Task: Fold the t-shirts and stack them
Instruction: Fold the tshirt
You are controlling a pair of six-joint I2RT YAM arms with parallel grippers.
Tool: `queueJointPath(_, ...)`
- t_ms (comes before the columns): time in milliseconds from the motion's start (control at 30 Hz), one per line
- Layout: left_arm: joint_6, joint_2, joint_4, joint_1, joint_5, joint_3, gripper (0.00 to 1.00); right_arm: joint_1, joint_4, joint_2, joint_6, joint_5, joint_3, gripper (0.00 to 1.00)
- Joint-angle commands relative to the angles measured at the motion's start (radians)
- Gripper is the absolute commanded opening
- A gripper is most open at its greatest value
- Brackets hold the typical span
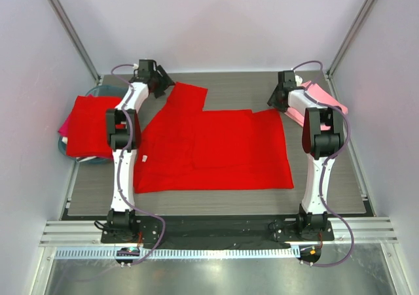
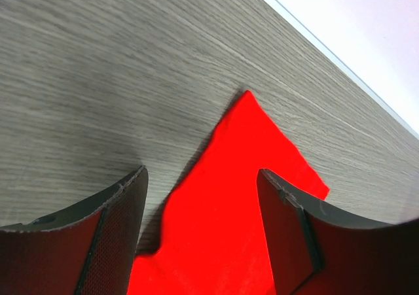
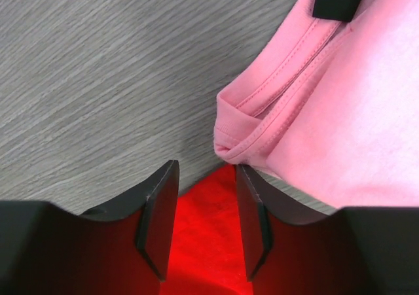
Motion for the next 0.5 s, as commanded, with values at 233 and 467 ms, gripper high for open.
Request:
queueJointPath(233, 0.013, 0.055, -0.081, -0.042, 0.042, 0.065, 0.67, 0.013, -0.071, -0.021, -0.017, 0.051, -0.036, 0.33)
queueJointPath(467, 0.001, 0.066, -0.101, -0.059, 0.037, 0.076, 0.61, 0.011, -0.071, -0.023, -0.015, 0.033, -0.031, 0.01)
